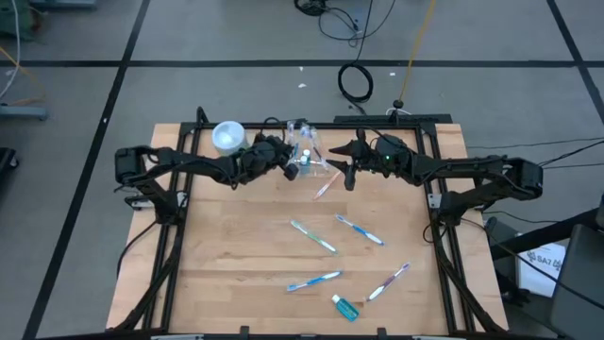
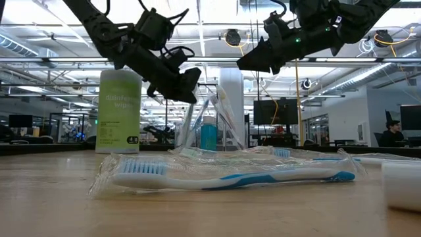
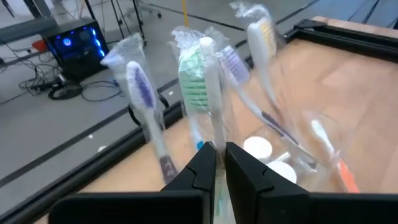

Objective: Pick & Place toothbrushing station
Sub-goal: Put the bottom green toothbrush into the transparent organizer, then put the orange toothbrush into the transparent organizer

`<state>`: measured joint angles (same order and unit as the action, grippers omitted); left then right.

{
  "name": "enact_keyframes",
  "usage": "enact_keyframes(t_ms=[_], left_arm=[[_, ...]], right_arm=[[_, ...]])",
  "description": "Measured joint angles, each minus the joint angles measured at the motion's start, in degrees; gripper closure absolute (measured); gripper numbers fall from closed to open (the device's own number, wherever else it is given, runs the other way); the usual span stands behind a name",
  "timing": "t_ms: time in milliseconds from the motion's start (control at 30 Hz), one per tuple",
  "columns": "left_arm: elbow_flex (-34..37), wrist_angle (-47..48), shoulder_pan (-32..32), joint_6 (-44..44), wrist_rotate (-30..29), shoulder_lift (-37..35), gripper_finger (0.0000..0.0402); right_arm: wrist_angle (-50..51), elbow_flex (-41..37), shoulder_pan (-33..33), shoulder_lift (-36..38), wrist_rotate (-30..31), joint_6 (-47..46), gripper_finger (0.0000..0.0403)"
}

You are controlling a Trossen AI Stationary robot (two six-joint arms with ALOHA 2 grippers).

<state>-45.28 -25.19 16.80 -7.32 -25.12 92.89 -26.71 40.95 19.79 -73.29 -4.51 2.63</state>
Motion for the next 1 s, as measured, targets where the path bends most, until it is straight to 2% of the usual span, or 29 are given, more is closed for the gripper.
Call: enact_keyframes(t_ms=[233, 633, 1000], left_arm=[[-0.02, 1.23, 0.0, -0.89, -0.41, 0.21, 0.0361], [-0.02, 4.37, -0.06, -2.44, -0.44, -0.83, 0.0259], [-0.02, 19.1, -2.9, -3.35, 1.43, -14.81, 0.0245]], right_arm=[[0.06, 0.0, 0.0, -0.01, 0.0, -0.02, 0.025], [0.1, 0.0, 0.0, -0.01, -0.02, -0.63, 0.0248], [2.6, 0.0, -0.01, -0.03, -0.13, -0.29, 0.0243]])
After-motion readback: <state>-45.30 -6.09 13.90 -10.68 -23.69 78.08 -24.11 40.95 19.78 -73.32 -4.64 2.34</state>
